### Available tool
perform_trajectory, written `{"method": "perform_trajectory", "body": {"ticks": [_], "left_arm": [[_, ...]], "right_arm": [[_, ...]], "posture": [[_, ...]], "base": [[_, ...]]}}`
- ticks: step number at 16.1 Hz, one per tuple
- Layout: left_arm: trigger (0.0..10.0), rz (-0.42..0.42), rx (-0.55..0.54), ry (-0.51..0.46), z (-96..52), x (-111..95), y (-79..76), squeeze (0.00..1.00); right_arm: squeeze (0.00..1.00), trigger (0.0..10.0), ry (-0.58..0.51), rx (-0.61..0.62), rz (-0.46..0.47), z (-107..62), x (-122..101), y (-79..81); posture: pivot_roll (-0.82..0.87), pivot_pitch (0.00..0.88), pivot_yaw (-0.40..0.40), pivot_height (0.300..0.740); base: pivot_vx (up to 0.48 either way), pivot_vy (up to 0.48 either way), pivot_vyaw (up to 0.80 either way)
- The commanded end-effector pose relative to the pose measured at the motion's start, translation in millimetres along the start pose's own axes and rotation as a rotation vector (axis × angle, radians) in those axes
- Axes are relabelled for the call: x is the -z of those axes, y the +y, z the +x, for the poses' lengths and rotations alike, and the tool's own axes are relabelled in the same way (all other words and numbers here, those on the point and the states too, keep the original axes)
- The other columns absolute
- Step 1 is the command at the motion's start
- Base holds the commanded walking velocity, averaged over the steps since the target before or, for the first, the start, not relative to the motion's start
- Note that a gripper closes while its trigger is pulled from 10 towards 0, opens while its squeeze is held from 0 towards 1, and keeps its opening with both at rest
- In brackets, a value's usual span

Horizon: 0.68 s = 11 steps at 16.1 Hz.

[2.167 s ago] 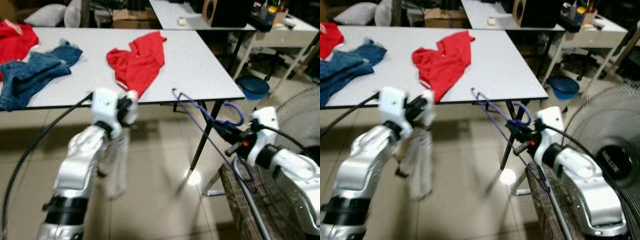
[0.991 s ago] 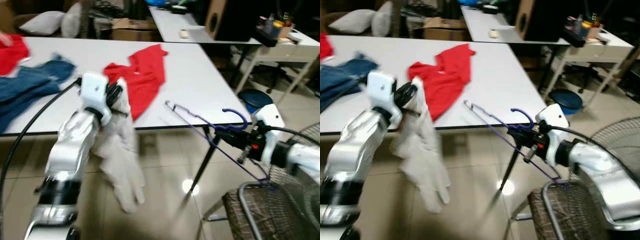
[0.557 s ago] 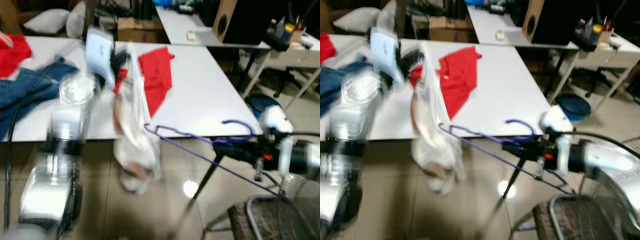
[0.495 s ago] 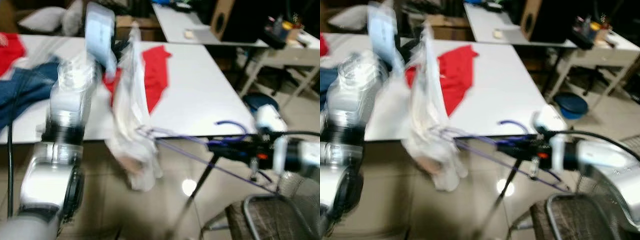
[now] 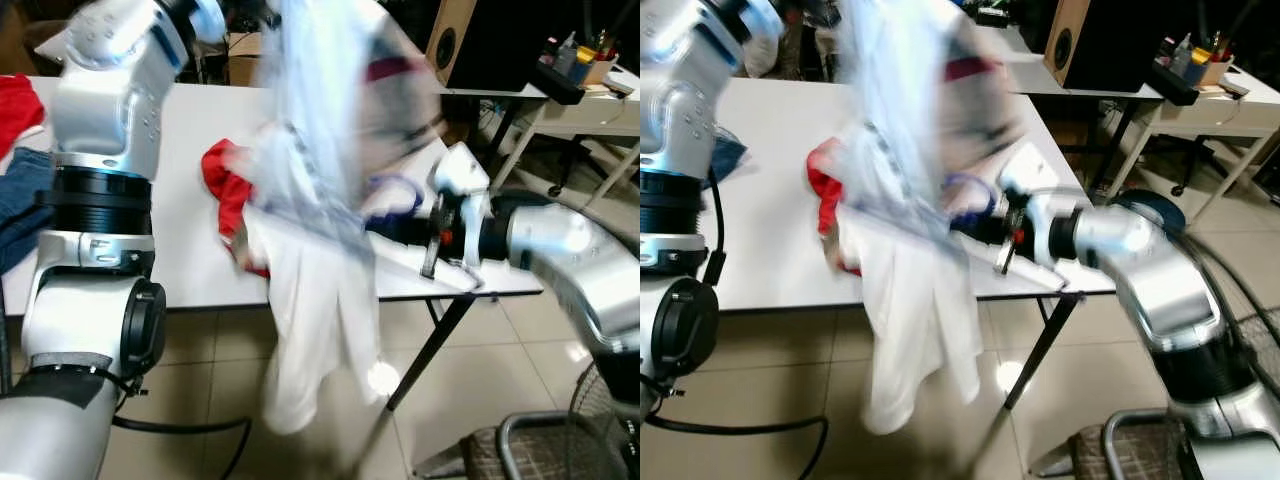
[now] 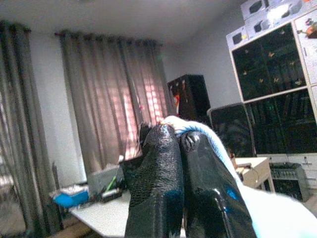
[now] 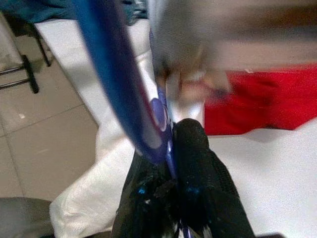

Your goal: Hang hanger

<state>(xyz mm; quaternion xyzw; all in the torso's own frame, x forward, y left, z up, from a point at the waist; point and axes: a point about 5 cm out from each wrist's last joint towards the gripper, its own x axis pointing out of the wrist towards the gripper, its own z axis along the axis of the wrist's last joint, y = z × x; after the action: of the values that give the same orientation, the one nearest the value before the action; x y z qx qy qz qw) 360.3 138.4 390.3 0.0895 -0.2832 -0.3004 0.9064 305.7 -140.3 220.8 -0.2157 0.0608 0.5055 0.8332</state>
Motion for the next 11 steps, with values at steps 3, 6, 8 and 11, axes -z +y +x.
{"method": "perform_trajectory", "body": {"ticks": [3,6,8,11], "left_arm": [[10.0,0.041,0.009,-0.008,-6.4,-11.1,1.9,0.00],[10.0,0.042,0.008,-0.005,-15.2,-13.4,1.6,0.00],[10.0,0.053,0.007,-0.013,-14.1,-16.6,0.1,0.00],[10.0,0.038,-0.023,-0.052,-16.8,-29.0,2.2,0.00]], "right_arm": [[0.00,10.0,0.028,0.018,-0.146,-5.1,-24.6,-40.7],[0.00,10.0,0.040,0.085,-0.261,3.9,-51.9,-79.8],[0.00,10.0,-0.043,0.358,-0.357,7.2,-88.6,-110.0],[0.00,10.0,-0.365,0.628,-0.453,-16.5,-159.8,-127.7]], "posture": [[0.06,0.000,-0.111,0.740],[0.06,0.000,-0.131,0.740],[0.07,0.000,-0.138,0.740],[0.08,0.000,-0.151,0.740]], "base": [[0.359,0.000,0.00],[0.356,0.000,0.00],[0.343,0.000,0.00],[0.000,0.000,0.00]]}}
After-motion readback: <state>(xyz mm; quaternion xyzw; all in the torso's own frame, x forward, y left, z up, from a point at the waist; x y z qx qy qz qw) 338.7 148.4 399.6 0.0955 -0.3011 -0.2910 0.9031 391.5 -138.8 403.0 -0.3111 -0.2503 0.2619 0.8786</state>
